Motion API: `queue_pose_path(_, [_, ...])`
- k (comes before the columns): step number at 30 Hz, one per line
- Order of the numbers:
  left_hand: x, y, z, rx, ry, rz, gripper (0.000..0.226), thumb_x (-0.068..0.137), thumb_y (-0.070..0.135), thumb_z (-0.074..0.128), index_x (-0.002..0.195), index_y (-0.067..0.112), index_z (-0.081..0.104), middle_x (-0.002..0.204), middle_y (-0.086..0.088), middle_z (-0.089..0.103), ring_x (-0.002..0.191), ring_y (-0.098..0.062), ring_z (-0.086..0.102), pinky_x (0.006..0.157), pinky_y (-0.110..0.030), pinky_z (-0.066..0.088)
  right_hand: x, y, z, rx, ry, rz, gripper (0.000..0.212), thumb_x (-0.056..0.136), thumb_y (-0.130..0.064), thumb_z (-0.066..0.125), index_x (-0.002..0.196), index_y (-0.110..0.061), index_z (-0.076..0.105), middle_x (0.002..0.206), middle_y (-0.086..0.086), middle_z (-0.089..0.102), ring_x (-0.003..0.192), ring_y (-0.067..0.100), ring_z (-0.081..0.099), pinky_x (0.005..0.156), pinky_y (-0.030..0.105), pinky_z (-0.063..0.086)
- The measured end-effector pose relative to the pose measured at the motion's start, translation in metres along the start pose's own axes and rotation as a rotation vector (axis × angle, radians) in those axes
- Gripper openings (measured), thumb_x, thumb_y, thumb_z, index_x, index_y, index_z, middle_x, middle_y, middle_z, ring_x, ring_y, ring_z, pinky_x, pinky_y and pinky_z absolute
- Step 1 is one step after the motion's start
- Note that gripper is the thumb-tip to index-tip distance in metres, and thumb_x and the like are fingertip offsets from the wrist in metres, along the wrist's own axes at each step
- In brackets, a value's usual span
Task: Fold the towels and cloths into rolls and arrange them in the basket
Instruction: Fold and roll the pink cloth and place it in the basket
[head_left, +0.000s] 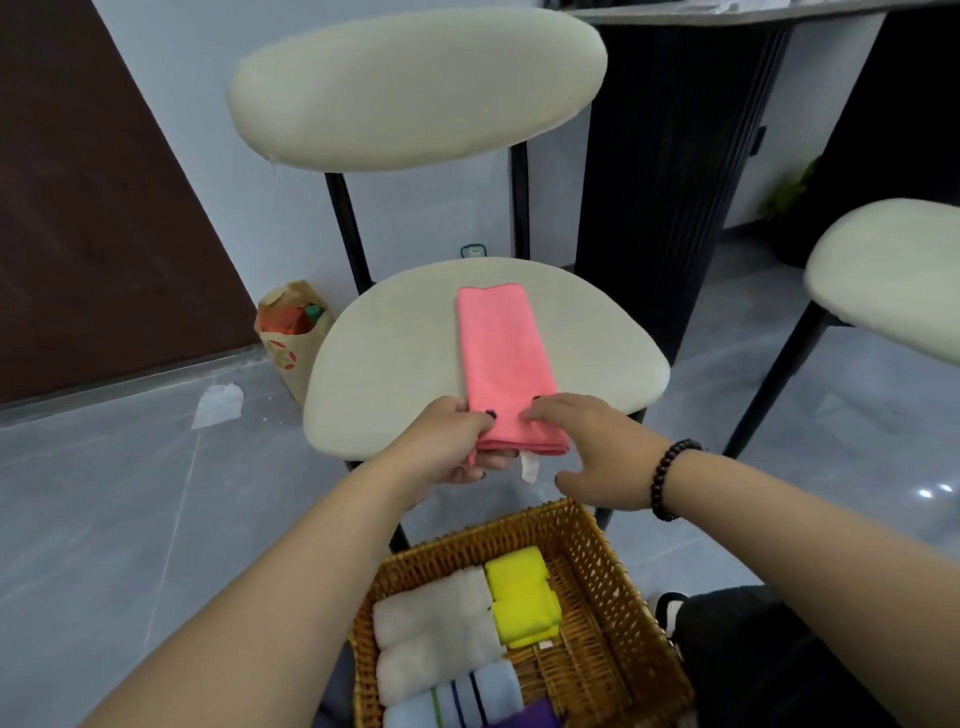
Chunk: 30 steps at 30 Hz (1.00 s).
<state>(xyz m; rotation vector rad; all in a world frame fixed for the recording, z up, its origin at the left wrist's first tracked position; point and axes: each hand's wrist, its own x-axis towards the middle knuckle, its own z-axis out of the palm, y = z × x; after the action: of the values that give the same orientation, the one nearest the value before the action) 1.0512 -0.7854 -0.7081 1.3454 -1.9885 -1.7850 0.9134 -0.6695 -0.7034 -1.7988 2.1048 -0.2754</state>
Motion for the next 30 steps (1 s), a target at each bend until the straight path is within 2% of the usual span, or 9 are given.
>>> queue_pose_path(3, [-0.007, -0.013, -0.009, 0.951, 0.151, 0.131, 0.017, 0.096, 0.032, 0.047, 0.103, 0.016, 0.046, 0.1, -0.004, 0.063, 0.09, -0.023, 0.061, 0.065, -0.031, 0.043, -0.008, 0.008, 0.012, -0.082, -0.004, -0.027, 0.073, 0.087, -0.024, 0.062, 0.149, -0.026, 0.022, 0.158, -0.001, 0.011, 0.143, 0.018, 0.012, 0.116, 0.031, 0.019])
queue_pose_path(5, [-0.016, -0.017, -0.011, 1.176, 0.342, 0.258, 0.018, 0.092, 0.028, 0.051, 0.104, 0.017, 0.043, 0.1, -0.002, 0.057, 0.091, -0.025, 0.057, 0.065, -0.033, 0.044, -0.007, 0.012, 0.018, -0.219, 0.025, -0.056, 0.069, 0.089, -0.027, 0.061, 0.148, -0.027, 0.024, 0.158, 0.001, 0.007, 0.143, 0.022, 0.013, 0.115, 0.035, 0.022])
queue_pose_path(7, [-0.018, -0.023, -0.012, 1.138, 0.482, 0.565, 0.022, 0.082, 0.019, 0.06, 0.101, 0.016, 0.049, 0.095, -0.002, 0.054, 0.088, -0.026, 0.056, 0.063, -0.037, 0.046, -0.002, 0.014, 0.024, -0.329, 0.106, -0.083, 0.064, 0.089, -0.029, 0.06, 0.144, -0.026, 0.029, 0.156, 0.005, 0.013, 0.137, 0.027, 0.022, 0.11, 0.038, 0.03])
queue_pose_path(9, [-0.011, -0.032, -0.01, 1.182, 0.452, 0.837, 0.032, 0.067, 0.011, 0.071, 0.095, 0.014, 0.055, 0.093, -0.004, 0.054, 0.083, -0.028, 0.054, 0.061, -0.039, 0.047, 0.003, 0.014, 0.028, -0.392, 0.193, -0.116, 0.057, 0.084, -0.027, 0.065, 0.135, -0.022, 0.042, 0.148, 0.01, 0.028, 0.123, 0.031, 0.038, 0.097, 0.041, 0.041])
queue_pose_path(11, [-0.005, -0.044, -0.003, 1.233, 0.377, 0.9, 0.045, 0.058, 0.008, 0.074, 0.1, 0.012, 0.057, 0.104, -0.007, 0.053, 0.089, -0.028, 0.053, 0.068, -0.038, 0.046, 0.009, 0.017, 0.03, -0.439, 0.236, -0.136, 0.055, 0.069, -0.025, 0.077, 0.119, -0.018, 0.055, 0.131, 0.013, 0.048, 0.1, 0.032, 0.051, 0.076, 0.041, 0.05])
queue_pose_path(13, [0.0, -0.054, 0.006, 1.286, 0.375, 0.925, 0.062, 0.056, 0.009, 0.075, 0.115, 0.01, 0.055, 0.117, -0.011, 0.051, 0.101, -0.03, 0.051, 0.08, -0.037, 0.041, 0.015, 0.022, 0.031, -0.427, 0.298, -0.141, 0.057, 0.054, -0.024, 0.084, 0.106, -0.017, 0.059, 0.113, 0.011, 0.056, 0.084, 0.029, 0.053, 0.062, 0.039, 0.05])
queue_pose_path(17, [0.013, -0.06, 0.01, 1.343, 0.402, 1.066, 0.087, 0.056, 0.005, 0.074, 0.135, 0.013, 0.041, 0.129, -0.012, 0.045, 0.11, -0.029, 0.046, 0.087, -0.037, 0.034, 0.022, 0.024, 0.034, -0.301, 0.392, -0.147, 0.045, 0.059, -0.02, 0.079, 0.099, -0.015, 0.059, 0.104, 0.008, 0.057, 0.081, 0.028, 0.052, 0.061, 0.042, 0.049])
queue_pose_path(24, [0.025, -0.056, -0.004, 1.372, 0.412, 1.129, 0.069, 0.057, 0.006, 0.075, 0.121, 0.01, 0.05, 0.118, -0.009, 0.059, 0.101, -0.027, 0.056, 0.081, -0.038, 0.035, 0.024, 0.033, 0.034, -0.198, 0.407, -0.188, 0.025, 0.07, -0.021, 0.062, 0.093, -0.013, 0.062, 0.105, 0.007, 0.058, 0.082, 0.028, 0.051, 0.065, 0.042, 0.048])
queue_pose_path(30, [0.027, -0.05, -0.008, 1.154, 0.448, 1.231, 0.03, 0.082, 0.011, 0.06, 0.112, 0.011, 0.055, 0.098, -0.004, 0.066, 0.083, -0.024, 0.062, 0.08, -0.035, 0.043, 0.019, 0.032, 0.023, -0.122, 0.395, -0.181, 0.017, 0.086, -0.028, 0.057, 0.087, -0.013, 0.064, 0.105, 0.004, 0.064, 0.084, 0.027, 0.057, 0.07, 0.044, 0.051])
